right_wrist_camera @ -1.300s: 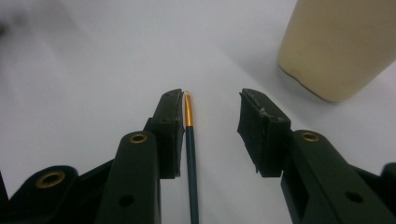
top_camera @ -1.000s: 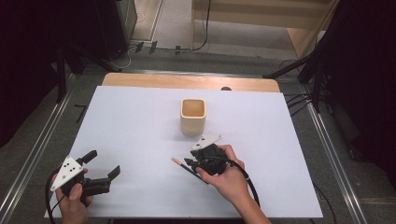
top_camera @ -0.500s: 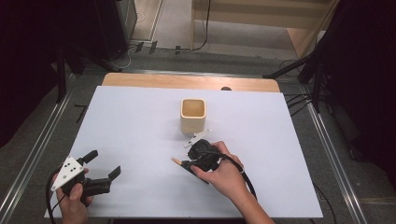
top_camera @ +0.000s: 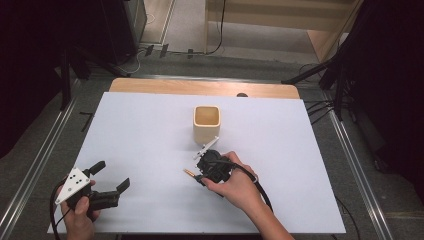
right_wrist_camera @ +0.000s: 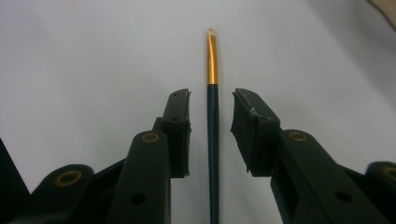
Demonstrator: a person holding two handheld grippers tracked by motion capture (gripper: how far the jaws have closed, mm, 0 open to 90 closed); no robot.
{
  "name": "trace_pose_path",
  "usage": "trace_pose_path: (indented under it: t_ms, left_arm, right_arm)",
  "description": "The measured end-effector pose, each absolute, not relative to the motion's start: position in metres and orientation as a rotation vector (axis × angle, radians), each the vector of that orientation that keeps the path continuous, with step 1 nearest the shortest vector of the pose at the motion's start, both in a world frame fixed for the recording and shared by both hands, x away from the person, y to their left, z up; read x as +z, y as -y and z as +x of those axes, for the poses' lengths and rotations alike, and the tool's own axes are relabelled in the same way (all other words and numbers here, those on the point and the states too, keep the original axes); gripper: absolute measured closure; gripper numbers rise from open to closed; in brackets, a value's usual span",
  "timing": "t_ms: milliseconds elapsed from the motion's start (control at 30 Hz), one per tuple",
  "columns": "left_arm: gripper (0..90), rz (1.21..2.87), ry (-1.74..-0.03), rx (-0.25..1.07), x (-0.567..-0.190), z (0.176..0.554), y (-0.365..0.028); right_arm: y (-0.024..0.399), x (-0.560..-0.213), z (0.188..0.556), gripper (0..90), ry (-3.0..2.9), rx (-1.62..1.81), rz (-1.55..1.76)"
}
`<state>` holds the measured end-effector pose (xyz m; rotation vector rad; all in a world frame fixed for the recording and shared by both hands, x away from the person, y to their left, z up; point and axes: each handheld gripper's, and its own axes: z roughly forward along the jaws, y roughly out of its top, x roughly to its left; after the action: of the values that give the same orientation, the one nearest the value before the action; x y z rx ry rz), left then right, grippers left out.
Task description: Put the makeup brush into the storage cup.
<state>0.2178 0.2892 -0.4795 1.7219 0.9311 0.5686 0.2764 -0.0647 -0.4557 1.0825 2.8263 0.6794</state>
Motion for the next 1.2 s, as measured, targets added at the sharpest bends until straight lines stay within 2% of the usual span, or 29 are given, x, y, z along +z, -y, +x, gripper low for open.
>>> trace_pose_path:
  t_ms: [300, 700, 867, 1200]
  left_arm:
    - [0.0, 1.722, -0.932, 0.569, -0.480, 0.218, -0.289]
    - [0.0, 1.721, -0.931, 0.568, -0.479, 0.218, -0.289]
    - [0.0, 1.718, -0.934, 0.569, -0.479, 0.217, -0.289]
    - [0.0, 1.725, -0.927, 0.569, -0.479, 0.217, -0.287]
  right_arm:
    - [0.058, -0.464, 0.284, 75.6, -2.862, 0.580, 1.105]
    - [0.046, -0.474, 0.286, 77.5, -2.895, 0.474, 1.115]
    - [0.043, -0.478, 0.285, 83.5, -2.877, 0.422, 1.101]
    - [0.044, -0.478, 0.283, 84.5, -2.864, 0.440, 1.119]
